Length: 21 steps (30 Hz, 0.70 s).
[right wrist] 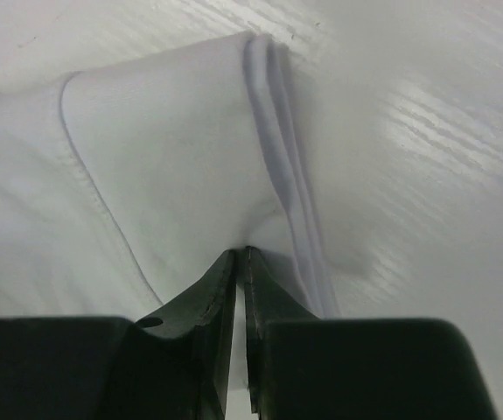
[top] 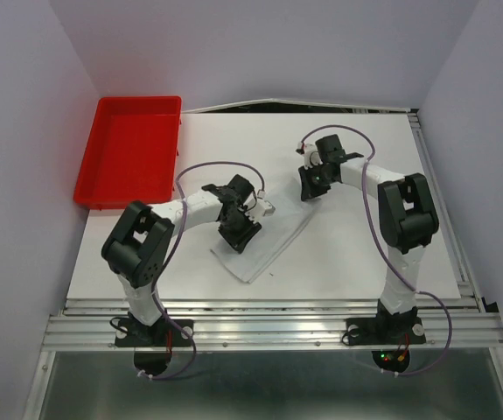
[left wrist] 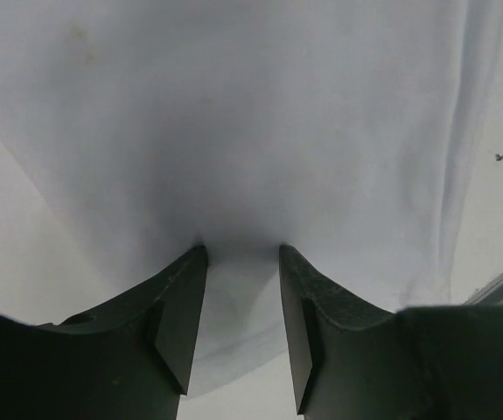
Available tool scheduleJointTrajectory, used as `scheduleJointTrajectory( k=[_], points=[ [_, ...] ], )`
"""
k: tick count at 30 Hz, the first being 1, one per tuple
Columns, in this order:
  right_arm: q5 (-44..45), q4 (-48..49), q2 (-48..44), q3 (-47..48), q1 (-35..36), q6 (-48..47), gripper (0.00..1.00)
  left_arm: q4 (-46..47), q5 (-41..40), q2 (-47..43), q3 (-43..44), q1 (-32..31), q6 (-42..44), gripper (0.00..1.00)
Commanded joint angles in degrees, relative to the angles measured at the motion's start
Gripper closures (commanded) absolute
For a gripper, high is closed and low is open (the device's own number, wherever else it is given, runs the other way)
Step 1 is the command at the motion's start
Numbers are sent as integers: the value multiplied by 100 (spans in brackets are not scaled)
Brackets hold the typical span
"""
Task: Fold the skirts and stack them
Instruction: Fold the skirt
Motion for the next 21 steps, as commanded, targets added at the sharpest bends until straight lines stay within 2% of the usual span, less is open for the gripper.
scheduleJointTrajectory(
  k=[1, 3, 6, 9, 11, 12, 15, 18, 19, 21],
  points=[
    [416, -604, -154, -953, 37, -613, 88, 148, -10, 499, 499, 374, -21, 51],
    [311, -857, -539, -1305, 37, -692, 89, 200, -211, 780, 806, 505, 85, 51],
    [-302, -1175, -1049, -1816, 37, -736, 91, 35, -396, 1544, 1929, 734, 287, 51],
    [-1707, -1771, -1988, -2018, 395, -850, 88, -307, -458, 2466, 3963, 892, 446, 45],
    [-2741, -1966, -2254, -1914, 449, -580, 82, -580, -397, 2635, 4715, 1015, 437, 42],
    [-2991, -1993, -2342, -1670, 450, -482, 79, -755, -397, 2645, 5162, 1059, 428, 40],
    [-2899, -1915, -2335, -1080, 371, -271, 70, -644, -423, 2102, 5142, 1252, 367, 37],
    [-1986, -1346, -2046, -500, 318, 36, 68, -389, -423, 953, 4003, 1324, 331, 37],
    [-1818, -1247, -1931, -498, 248, 37, 68, -379, -371, 948, 3728, 1324, 331, 37],
    [-1361, -1080, -1503, -253, 248, -6, 69, -345, -152, 379, 3192, 1324, 279, 37]
  ],
)
